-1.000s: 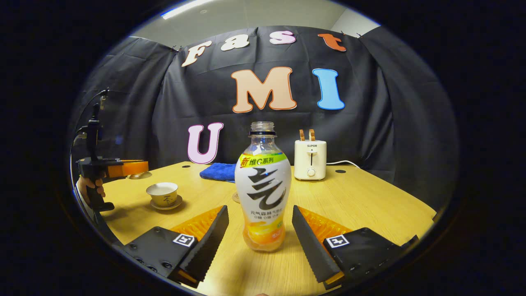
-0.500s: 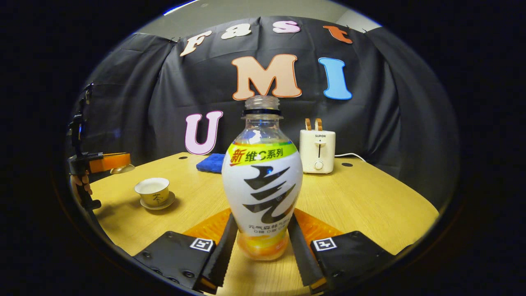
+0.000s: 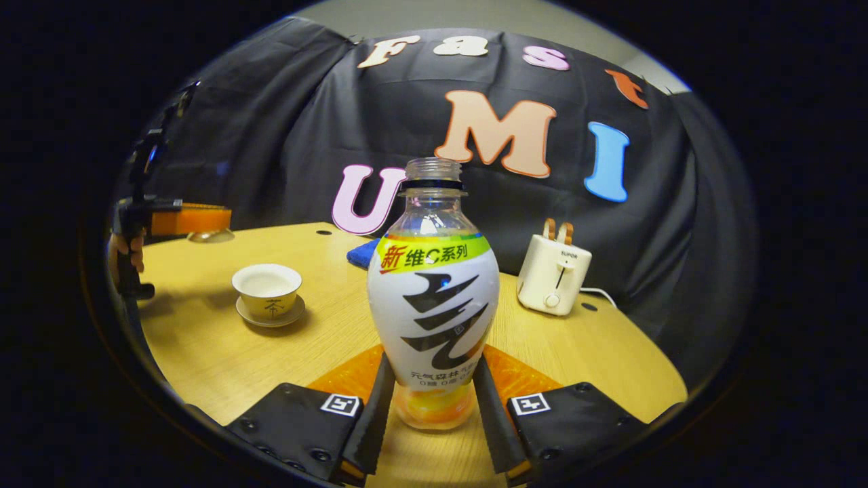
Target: Open the teacup lid with one hand, grasp the water bottle and pour water into the teacup with the other hand; after pouring, place the water bottle on the coaster and then close the teacup lid.
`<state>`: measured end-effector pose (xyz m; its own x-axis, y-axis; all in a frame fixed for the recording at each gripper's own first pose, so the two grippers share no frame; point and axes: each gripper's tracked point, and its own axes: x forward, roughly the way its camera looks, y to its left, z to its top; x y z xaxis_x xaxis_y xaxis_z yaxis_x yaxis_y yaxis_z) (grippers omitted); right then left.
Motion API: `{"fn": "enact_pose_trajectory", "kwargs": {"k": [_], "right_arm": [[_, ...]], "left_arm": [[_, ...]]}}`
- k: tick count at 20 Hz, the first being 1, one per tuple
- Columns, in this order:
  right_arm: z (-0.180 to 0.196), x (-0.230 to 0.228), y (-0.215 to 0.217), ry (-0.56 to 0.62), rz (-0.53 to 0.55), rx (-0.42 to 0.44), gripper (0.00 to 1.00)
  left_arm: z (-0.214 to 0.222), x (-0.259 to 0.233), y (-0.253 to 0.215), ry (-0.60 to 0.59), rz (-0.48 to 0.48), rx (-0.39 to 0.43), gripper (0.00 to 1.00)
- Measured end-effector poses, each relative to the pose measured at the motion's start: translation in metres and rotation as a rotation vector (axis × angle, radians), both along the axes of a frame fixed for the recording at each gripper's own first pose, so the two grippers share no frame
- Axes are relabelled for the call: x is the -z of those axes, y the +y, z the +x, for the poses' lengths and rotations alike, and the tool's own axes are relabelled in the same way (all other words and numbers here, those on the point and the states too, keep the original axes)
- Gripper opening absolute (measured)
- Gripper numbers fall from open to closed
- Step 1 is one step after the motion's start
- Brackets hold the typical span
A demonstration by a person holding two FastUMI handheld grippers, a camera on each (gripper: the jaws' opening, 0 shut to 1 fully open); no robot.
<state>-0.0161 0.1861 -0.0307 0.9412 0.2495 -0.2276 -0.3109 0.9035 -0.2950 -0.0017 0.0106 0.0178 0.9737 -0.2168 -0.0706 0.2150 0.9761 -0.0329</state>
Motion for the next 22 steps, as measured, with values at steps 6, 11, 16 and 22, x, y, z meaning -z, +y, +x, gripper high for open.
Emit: {"fn": "enact_pose_trajectory", "kwargs": {"k": [6,11,16,22], "right_arm": [[0.012,-0.005,0.026,-0.097,-0.293,-0.067,0.66],[0.020,-0.009,0.038,-0.167,-0.497,-0.098,0.67],[0.031,-0.005,0.057,-0.240,-0.709,-0.141,0.65],[0.028,0.001,0.073,-0.306,-0.915,-0.184,0.67]], "left_arm": [[-0.003,-0.005,0.018,-0.018,0.003,-0.037,0.22],[-0.005,-0.008,0.026,-0.034,-0.001,-0.041,0.22],[-0.008,-0.011,0.032,-0.049,0.012,-0.038,0.22],[-0.009,-0.010,0.037,-0.052,0.006,-0.031,0.22]]}}
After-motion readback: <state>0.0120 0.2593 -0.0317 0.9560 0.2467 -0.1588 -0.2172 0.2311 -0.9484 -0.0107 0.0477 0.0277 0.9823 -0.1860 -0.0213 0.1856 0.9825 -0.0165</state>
